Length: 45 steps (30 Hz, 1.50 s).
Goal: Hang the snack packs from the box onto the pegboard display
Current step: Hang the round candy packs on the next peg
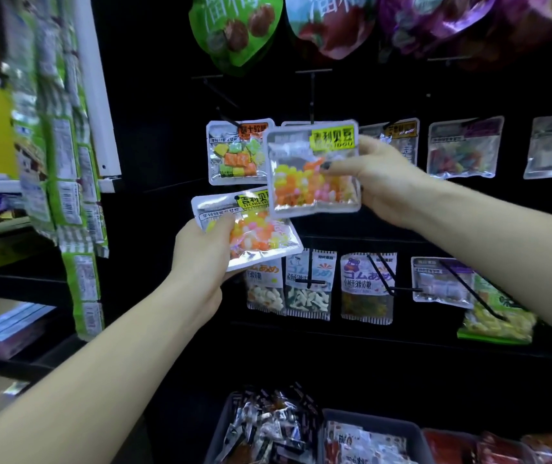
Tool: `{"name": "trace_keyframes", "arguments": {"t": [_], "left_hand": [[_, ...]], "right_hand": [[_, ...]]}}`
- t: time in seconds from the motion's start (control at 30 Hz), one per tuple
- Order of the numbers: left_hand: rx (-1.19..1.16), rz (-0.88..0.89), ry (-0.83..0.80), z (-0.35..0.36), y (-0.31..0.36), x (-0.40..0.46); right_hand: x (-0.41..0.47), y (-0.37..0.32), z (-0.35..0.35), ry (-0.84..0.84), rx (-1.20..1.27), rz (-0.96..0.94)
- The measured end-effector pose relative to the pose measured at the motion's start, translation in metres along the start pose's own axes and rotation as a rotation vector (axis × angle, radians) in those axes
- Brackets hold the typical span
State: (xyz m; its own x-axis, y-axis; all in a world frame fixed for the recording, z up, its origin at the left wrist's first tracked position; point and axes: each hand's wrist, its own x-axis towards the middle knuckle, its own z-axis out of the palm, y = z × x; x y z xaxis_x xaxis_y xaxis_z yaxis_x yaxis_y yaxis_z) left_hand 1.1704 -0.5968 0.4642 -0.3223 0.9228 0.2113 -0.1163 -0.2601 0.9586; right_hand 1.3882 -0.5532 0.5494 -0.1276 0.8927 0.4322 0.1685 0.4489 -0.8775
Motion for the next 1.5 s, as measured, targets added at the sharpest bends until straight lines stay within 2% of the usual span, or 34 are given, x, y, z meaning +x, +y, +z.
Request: {"name": "trace_keyframes", "arguments": {"t": [0.1,0.27,0.67,0.9,1.2,1.5], "left_hand": [[-0.001,0.015,-0.01,0.0,0.002,0.001],[-0.005,0.038,-0.035,0.004,0.005,0.003],[-0.039,0.064,-0.069,0.006,-0.001,0.005],[-0.053,0.072,-0.073,0.009,-0.002,0.007],[-0.042,0.041,-0.077,0.005,-0.01,0.017],[-0.013,0.036,-0.083,0.015,-0.018,0.031]], "right_hand": [[0.009,-0.012,0.0,0.085,0.045,-0.074],[0.022,-0.017,0.008,0.131,0.131,-0.072],[0.037,-0.012,0.014,0.189,0.134,-0.026],[0.062,0.002,0.013,0.238,0.042,0.009],[0.101,0.026,0.011,0.397,-0.065,0.085],[0.139,0.043,0.009,0.449,-0.151,0.206]]}}
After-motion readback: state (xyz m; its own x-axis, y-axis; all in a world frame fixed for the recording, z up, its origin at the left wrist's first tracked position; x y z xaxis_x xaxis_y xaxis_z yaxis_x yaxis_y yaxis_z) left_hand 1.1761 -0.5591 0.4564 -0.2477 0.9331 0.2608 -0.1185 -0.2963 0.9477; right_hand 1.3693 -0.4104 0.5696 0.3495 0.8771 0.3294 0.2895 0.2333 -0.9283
